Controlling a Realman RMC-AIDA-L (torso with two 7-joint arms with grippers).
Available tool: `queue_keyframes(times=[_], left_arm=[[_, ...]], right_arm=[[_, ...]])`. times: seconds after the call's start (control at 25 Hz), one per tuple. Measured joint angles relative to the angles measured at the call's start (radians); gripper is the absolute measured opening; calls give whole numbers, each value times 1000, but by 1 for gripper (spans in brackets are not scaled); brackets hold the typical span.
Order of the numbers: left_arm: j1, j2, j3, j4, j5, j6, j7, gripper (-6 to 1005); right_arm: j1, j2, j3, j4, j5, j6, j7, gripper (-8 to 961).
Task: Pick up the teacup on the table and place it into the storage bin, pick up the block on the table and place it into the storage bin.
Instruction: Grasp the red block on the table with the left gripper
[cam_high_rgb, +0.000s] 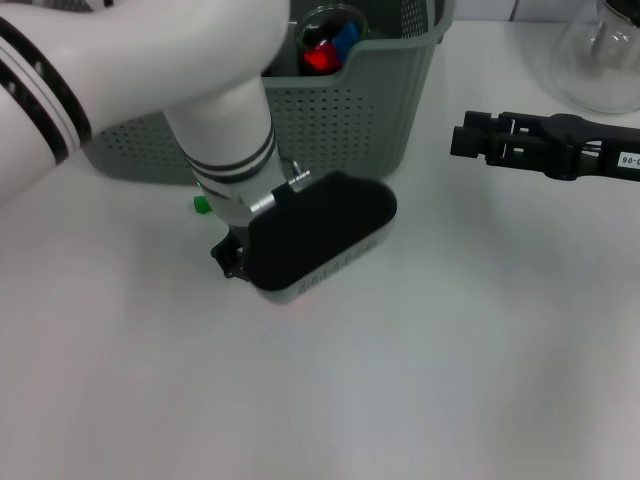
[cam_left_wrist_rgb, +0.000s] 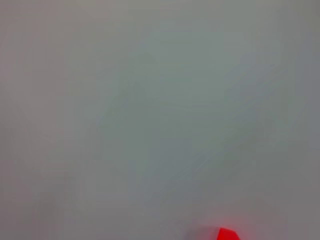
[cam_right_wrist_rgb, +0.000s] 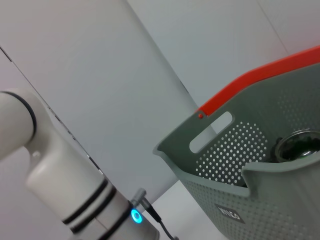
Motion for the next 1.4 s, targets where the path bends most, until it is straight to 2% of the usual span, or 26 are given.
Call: queue_keyframes(times=[0.16,0.36,0.4,0.64,0.92,1.16,1.36,1.4], left_arm=[[22,-4,-82,75,-7,94,-51,277],[82,-9,-184,166,-33,158,-104,134],[103,-10,-199,187,-37,157,-120,135],[131,-12,-174,226,-43,158,-227,143],[112,-13,-82,194,-46,74,-325,165],[89,-12,-38,172,-31,46,-418,377],[77,-12,-17,169,-12,39,-509,628],[72,-12,-2,164,-2,36,-561,633]], right_arm=[[-4,0,0,0,0,-2,-1,704],[-11,-6,2,0,0,-15,-2,704],[-12,-7,2,0,0,-18,-2,704],[-13,-12,6,-5,0,-31,3,704],[-12,-12,6,-3,0,-32,-6,704],[-14,-12,6,-3,0,-34,-12,704],[-21,-12,10,-2,0,-34,-14,704],[-21,-12,10,-2,0,-34,-14,704]])
